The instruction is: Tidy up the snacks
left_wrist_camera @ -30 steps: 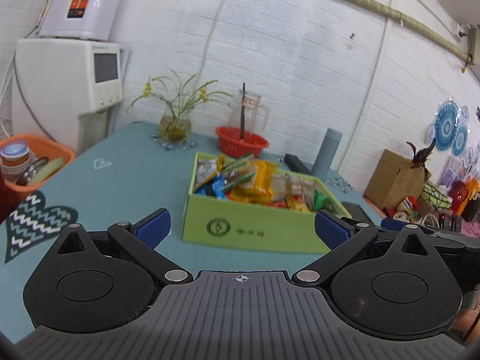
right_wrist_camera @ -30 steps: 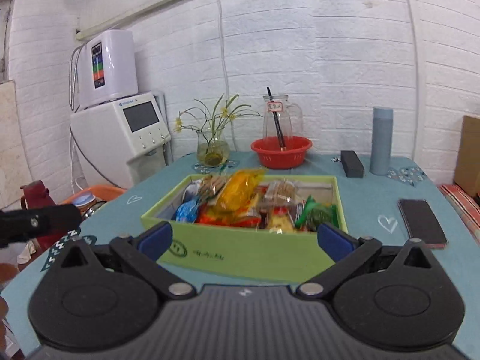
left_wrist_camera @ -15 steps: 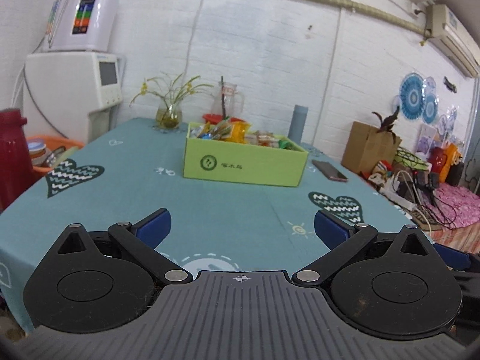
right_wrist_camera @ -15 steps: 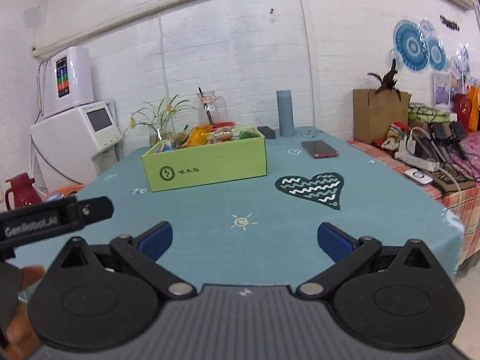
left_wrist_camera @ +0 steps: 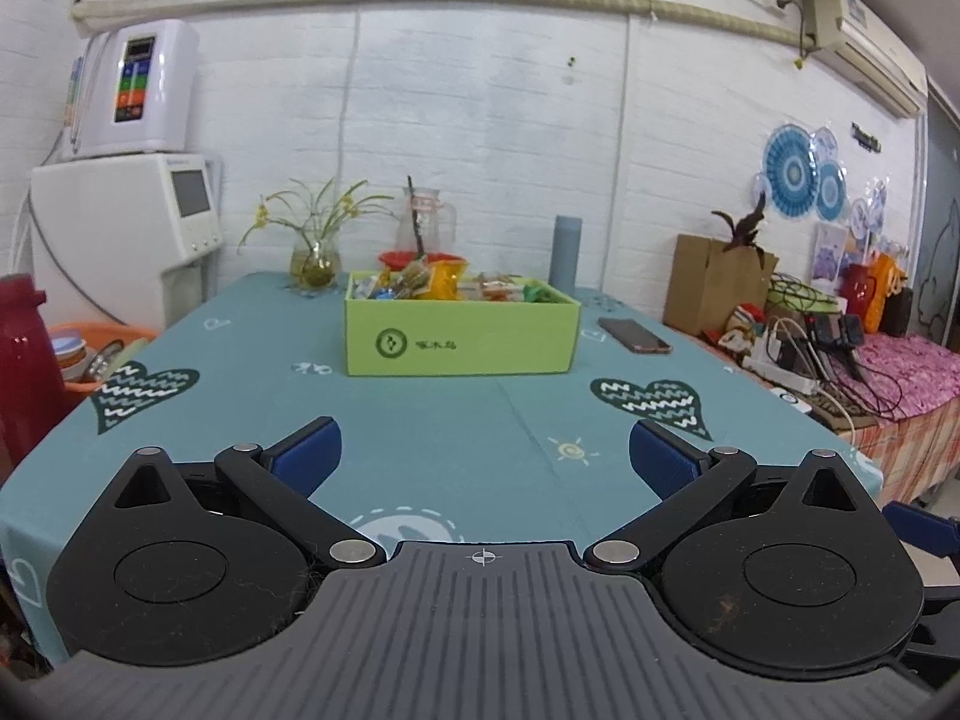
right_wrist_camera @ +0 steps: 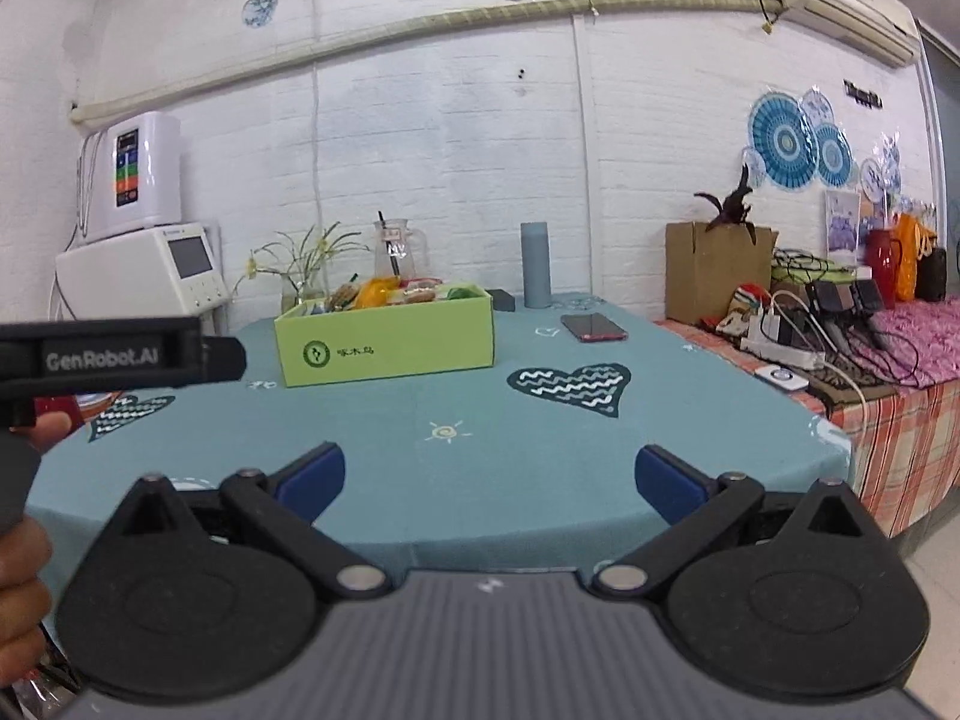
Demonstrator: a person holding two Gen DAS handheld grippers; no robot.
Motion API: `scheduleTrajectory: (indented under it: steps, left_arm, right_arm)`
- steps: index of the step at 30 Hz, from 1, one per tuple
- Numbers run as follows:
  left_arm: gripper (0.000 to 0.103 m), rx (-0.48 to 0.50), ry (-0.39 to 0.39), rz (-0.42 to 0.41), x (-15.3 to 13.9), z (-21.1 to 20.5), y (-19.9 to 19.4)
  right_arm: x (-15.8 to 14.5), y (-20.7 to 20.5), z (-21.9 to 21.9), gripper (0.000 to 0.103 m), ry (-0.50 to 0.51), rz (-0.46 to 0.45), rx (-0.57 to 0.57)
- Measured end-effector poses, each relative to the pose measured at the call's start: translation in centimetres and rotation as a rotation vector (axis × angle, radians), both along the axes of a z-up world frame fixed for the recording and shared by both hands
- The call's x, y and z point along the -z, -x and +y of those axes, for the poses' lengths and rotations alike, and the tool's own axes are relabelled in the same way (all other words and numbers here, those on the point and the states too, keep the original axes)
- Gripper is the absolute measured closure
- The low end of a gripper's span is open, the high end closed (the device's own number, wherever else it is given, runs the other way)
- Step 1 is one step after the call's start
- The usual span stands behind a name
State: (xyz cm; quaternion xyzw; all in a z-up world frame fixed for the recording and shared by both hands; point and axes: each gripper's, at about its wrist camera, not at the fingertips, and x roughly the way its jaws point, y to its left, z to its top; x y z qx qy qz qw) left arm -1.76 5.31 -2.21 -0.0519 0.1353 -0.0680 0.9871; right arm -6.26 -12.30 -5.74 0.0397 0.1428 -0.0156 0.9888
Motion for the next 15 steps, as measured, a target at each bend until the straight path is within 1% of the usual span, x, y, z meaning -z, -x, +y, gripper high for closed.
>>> scheduleTrajectory:
  steps: [3,7,10,11,12,15]
  left_arm:
    - [0.011,-0.008,-0.003,-0.002,0.0,0.2,0.1]
    - [0.011,-0.01,-0.011,0.0,0.2,0.3,0.0]
    - [0.014,-0.022,-0.028,-0.006,0.3,0.2,0.0]
    - [0.018,-0.028,-0.035,-0.011,0.4,0.2,0.0]
    - [0.019,-0.035,-0.036,-0.014,0.4,0.3,-0.1]
    - [0.018,-0.024,-0.021,-0.006,0.5,0.5,-0.1]
  right_arm:
    - [0.3,-0.7,-1.1,0.0,-0.05,0.037,-0.006]
    - [0.4,-1.1,-1.7,0.0,-0.081,0.061,-0.007]
    - [0.7,-1.2,-1.7,0.0,-0.084,0.073,-0.025]
    - [0.7,-1.2,-1.6,0.0,-0.082,0.075,-0.029]
    - [0.7,-1.3,-1.6,0.0,-0.077,0.077,-0.035]
    - [0.8,-1.4,-1.2,0.0,-0.07,0.081,-0.053]
